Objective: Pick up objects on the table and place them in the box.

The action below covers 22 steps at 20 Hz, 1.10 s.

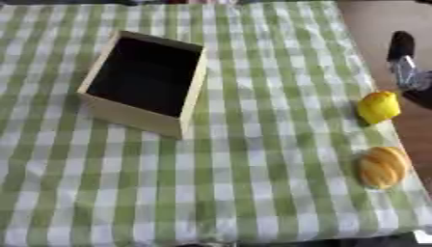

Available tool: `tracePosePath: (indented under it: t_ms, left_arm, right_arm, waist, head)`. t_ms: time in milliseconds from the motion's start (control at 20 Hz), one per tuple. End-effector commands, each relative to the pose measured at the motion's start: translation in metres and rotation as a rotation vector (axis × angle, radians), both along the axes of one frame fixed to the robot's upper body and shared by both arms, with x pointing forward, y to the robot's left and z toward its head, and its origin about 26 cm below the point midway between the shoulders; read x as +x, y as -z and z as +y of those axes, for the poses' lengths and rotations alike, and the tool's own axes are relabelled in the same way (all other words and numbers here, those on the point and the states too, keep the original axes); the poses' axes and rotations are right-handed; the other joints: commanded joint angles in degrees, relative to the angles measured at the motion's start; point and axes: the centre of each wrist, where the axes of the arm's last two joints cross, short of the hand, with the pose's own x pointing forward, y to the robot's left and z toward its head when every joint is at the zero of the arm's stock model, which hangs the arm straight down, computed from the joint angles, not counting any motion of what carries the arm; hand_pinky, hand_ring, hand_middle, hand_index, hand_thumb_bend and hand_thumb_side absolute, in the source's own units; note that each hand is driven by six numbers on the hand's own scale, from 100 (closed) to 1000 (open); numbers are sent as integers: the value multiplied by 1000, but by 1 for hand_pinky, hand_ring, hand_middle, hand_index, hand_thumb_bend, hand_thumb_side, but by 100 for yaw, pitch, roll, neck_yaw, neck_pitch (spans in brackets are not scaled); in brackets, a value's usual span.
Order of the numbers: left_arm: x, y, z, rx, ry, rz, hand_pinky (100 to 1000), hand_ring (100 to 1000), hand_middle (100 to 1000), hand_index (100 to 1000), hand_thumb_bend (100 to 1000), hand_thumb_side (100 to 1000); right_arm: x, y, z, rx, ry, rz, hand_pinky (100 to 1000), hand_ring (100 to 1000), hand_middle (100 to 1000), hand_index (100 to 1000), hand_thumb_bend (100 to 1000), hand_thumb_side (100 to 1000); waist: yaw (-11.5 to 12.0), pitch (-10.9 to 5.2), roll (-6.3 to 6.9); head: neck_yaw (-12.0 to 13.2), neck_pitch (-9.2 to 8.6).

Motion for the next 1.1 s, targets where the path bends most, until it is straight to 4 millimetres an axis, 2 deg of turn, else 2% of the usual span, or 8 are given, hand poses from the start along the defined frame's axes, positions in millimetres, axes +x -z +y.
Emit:
tracePosePath:
  t_ms: [50, 250, 400, 700, 1100]
  left_arm:
    - [-3, -8, 5, 36, -11, -27, 647, 763, 735, 826, 298, 592]
    - [-3, -8, 5, 42, -13, -27, 647, 763, 735, 826, 298, 591]
    - [-3, -8, 6, 46, -15, -25, 647, 764, 736, 826, 297, 592]
    - [-3, -8, 6, 50, -11, -20, 647, 765, 736, 826, 295, 594]
    - [-4, -6, 7, 58, -17, -13, 647, 766, 737, 826, 292, 598]
  right_arm:
    - [-5, -19, -6, -269, 47, -32, 829, 826, 798, 896, 100, 100]
    - [-10, -9, -10, -494, 73, -4, 825, 833, 818, 903, 100, 111]
    - [-14, 1, -11, -588, 68, 27, 825, 836, 824, 905, 100, 159]
    - [-20, 19, -11, -688, 32, 84, 839, 854, 839, 916, 100, 252]
    - [-33, 45, -15, -716, 8, 180, 853, 862, 836, 920, 100, 244]
  waist:
    - [-27, -108, -25]
    - [-45, -112, -33]
    - [-59, -120, -45]
    - [-78, -118, -61]
    - [-142, -98, -85]
  head:
    - [-19, 15]
    - [11, 5]
    - [28, 20]
    - [69, 29]
    - [219, 29]
